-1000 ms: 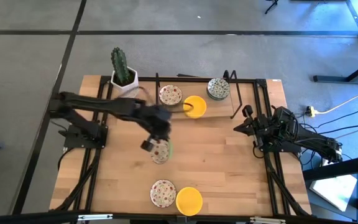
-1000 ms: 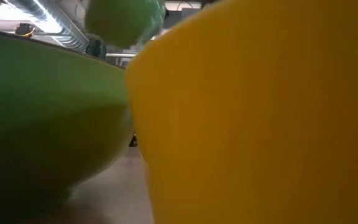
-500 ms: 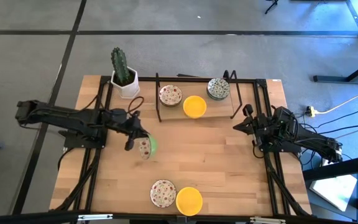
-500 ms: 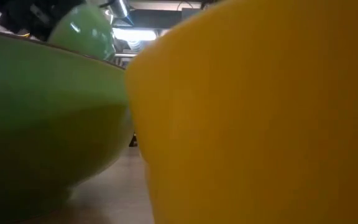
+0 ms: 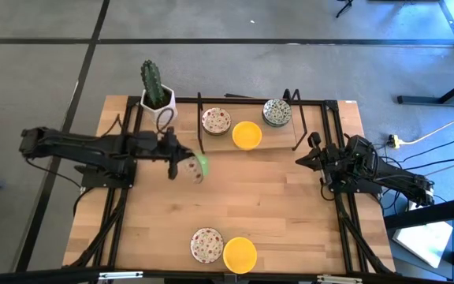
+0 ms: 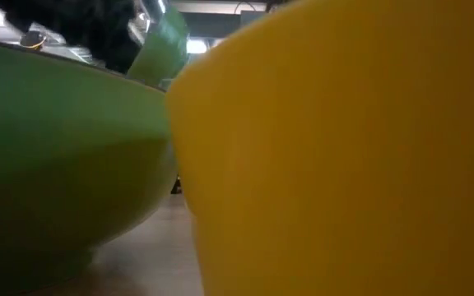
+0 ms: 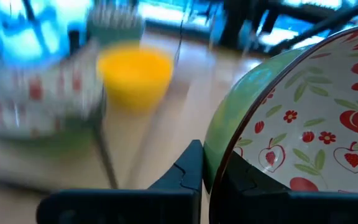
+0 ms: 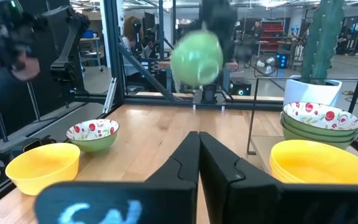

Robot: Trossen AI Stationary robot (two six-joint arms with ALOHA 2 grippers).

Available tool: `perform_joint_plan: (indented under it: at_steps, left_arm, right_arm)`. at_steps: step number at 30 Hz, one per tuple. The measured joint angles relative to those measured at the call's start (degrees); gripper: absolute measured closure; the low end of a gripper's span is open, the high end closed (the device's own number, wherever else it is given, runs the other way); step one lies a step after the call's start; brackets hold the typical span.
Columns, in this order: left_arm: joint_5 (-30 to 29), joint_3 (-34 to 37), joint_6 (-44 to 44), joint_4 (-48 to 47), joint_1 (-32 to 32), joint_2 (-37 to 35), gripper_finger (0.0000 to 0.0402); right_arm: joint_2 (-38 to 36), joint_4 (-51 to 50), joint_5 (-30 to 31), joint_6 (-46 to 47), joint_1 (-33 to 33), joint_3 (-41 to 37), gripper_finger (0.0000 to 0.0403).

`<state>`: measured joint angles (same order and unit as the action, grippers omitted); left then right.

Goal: Pick & Place Mini bowls
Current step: Stack the green patterned bowl on the green patterned bowl on the shelf

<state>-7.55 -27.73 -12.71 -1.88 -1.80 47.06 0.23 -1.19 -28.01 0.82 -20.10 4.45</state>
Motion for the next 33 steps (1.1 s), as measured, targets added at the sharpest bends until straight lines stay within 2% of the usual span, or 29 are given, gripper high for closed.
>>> perform_joint_plan:
  at_steps: [2, 4, 7, 9, 13, 19, 25, 28, 33]
  left_arm:
    - [-1.47, -5.61, 3.81, -1.65, 0.12, 1.33, 0.0393]
    - [-5.67, -12.84, 6.87, -5.64, -0.28, 3.29, 0.0393]
    - [-11.32, -26.71, 9.52, -17.00, -2.98, 8.22, 0.0393]
    - [-12.39, -36.26, 10.28, -25.46, -5.58, 13.30, 0.0393]
    - [-10.96, -55.20, 12.39, -40.88, -12.13, 25.16, 0.0393]
    - [-1.08, -78.48, 15.41, -61.43, -20.55, 44.26, 0.0393]
    - [3.06, -91.08, 21.45, -74.42, -24.70, 60.08, 0.0393]
    - [5.82, -93.35, 24.66, -77.89, -25.74, 65.67, 0.0393]
    - [4.75, -95.84, 26.65, -78.04, -26.66, 71.67, 0.0393]
  right_arm:
    - [0.00, 0.02, -0.02, -0.01, 0.00, 0.00, 0.0391]
    - [0.00, 0.01, -0.02, 0.00, 0.00, 0.00, 0.0391]
    - [0.00, 0.02, -0.02, 0.04, 0.00, 0.00, 0.0391]
    - [0.00, 0.02, -0.02, 0.07, 0.00, 0.00, 0.0391]
    - [0.01, 0.02, -0.02, 0.04, 0.00, 0.00, 0.0391]
    - [0.00, 0.02, -0.02, 0.04, 0.00, 0.00, 0.0391]
    - [0.00, 0.02, -0.02, 0.04, 0.00, 0.00, 0.0391]
    - [0.00, 0.02, -0.02, -0.02, 0.00, 0.00, 0.0391]
    - [0.02, 0.01, -0.02, -0.87, 0.00, 0.00, 0.0391]
